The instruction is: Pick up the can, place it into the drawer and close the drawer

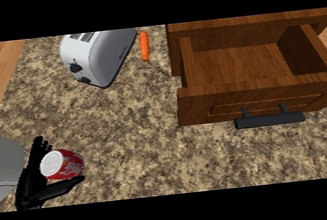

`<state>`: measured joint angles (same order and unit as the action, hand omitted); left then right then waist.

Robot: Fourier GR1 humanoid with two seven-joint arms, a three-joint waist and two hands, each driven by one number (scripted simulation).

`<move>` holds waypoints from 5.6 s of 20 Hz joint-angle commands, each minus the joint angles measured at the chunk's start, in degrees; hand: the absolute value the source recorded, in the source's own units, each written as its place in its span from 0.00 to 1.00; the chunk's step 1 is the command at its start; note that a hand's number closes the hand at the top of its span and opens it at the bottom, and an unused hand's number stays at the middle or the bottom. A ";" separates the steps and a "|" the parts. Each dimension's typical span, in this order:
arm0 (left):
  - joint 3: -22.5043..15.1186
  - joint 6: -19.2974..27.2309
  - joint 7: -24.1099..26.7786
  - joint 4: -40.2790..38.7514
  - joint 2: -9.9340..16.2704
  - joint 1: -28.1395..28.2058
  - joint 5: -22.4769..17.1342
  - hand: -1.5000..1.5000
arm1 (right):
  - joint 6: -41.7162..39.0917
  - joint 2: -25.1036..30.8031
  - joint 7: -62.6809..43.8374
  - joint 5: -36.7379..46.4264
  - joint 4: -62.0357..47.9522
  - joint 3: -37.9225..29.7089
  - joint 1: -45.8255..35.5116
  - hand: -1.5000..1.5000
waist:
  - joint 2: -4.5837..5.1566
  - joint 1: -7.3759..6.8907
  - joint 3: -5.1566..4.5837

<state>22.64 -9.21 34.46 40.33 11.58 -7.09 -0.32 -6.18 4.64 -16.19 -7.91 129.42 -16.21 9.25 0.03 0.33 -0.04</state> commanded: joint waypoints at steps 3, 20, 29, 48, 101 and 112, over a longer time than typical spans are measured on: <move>-3.20 1.83 3.11 -3.05 -2.28 -1.77 0.75 0.00 | -0.18 0.72 -0.13 0.79 -3.15 -1.09 -2.50 0.00 | -0.03 -0.20 0.03; -5.70 -8.03 6.69 -13.40 -0.11 -12.71 -0.89 1.00 | 0.23 -0.84 0.25 3.66 -2.06 0.21 -2.78 0.00 | -0.01 -0.08 0.02; -4.05 5.16 3.41 -18.05 -7.61 -27.63 -1.96 1.00 | -0.67 -0.89 2.88 2.33 -2.37 -1.17 -1.86 0.00 | 0.25 0.85 -0.02; -24.08 17.98 -26.99 11.62 -11.57 -37.27 -10.28 1.00 | 1.37 0.32 -0.43 4.77 -1.15 -1.70 -4.83 0.00 | -0.36 -0.29 0.05; -41.27 45.92 -35.45 -22.79 -11.58 -84.46 -29.08 0.00 | 0.20 7.32 -4.57 7.73 -0.95 1.06 -14.88 0.00 | 1.87 5.58 0.21; -40.19 46.23 -34.32 -21.15 -11.58 -84.70 -35.02 0.00 | -1.55 14.80 2.60 26.43 -11.04 8.70 -23.41 0.00 | 1.68 3.42 0.13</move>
<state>-17.70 37.18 -1.20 18.62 0.00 -92.34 -33.73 -7.63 16.90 -14.92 12.04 122.32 -10.04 -10.68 1.76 4.57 0.14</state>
